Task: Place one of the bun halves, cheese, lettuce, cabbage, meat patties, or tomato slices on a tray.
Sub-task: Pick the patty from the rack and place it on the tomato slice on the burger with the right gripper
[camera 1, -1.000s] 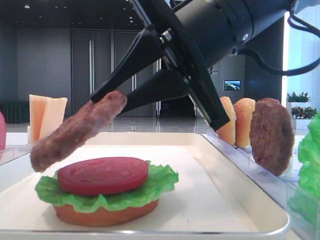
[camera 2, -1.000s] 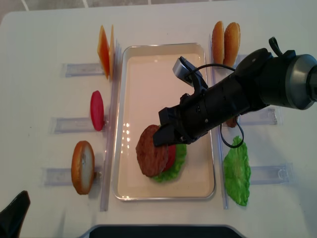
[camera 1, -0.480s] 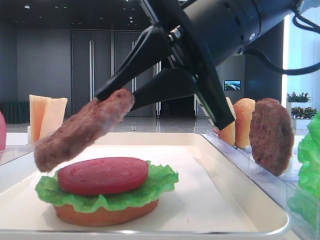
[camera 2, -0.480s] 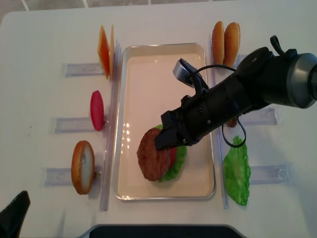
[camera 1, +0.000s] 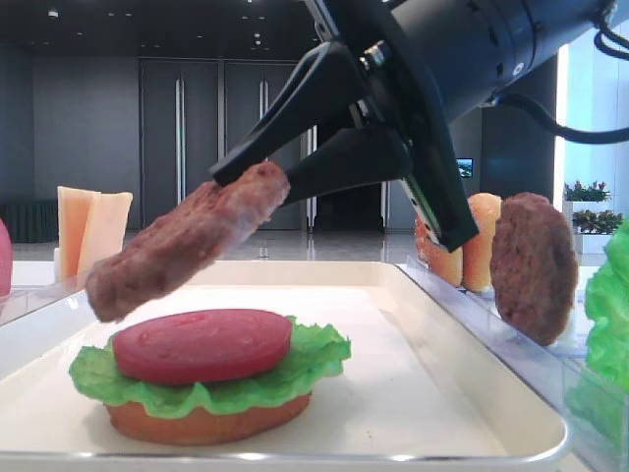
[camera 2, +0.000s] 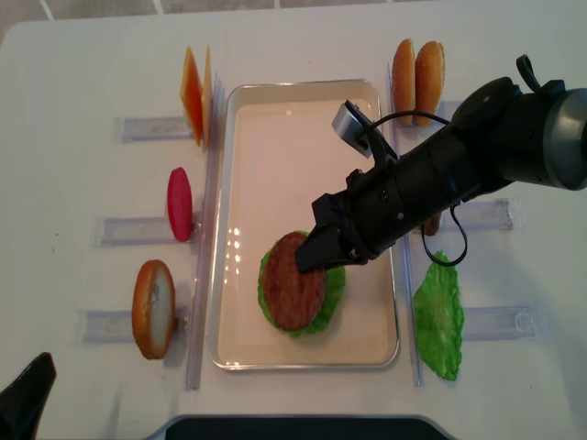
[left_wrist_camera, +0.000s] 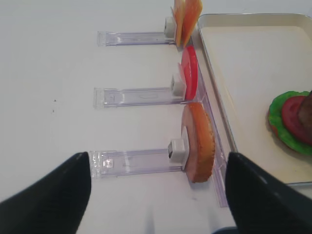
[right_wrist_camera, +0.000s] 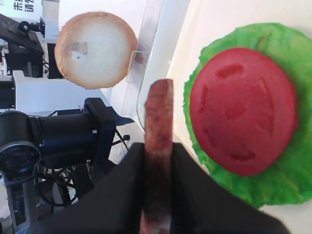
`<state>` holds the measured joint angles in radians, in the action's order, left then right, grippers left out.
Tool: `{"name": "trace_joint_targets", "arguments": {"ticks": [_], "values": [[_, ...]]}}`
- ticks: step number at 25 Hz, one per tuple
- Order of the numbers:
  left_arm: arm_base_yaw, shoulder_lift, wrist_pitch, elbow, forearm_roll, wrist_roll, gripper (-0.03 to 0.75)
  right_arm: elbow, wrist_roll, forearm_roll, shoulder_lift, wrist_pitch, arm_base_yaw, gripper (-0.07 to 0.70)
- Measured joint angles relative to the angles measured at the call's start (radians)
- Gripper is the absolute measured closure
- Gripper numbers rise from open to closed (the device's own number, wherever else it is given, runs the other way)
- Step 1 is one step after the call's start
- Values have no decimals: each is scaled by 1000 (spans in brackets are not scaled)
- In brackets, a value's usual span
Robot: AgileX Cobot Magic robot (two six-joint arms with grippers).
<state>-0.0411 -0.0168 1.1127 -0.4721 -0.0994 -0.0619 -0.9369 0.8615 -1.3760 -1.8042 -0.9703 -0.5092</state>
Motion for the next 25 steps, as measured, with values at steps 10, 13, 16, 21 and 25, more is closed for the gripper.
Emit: {"name": "trace_joint_targets", "arguments": {"ticks": [10,13,16,21,25], "values": [[0,0,0,0,0,0,55,0,0,24,0,-5,0,496],[0,0,0,0,0,0,55,0,0,24,0,-5,0,496],[0,0,0,0,0,0,55,0,0,24,0,-5,0,496],[0,0,0,0,0,0,62,0,0,24,0,7,0,496],[0,0,0,0,0,0,91,0,0,23,0,48,1,496]]}}
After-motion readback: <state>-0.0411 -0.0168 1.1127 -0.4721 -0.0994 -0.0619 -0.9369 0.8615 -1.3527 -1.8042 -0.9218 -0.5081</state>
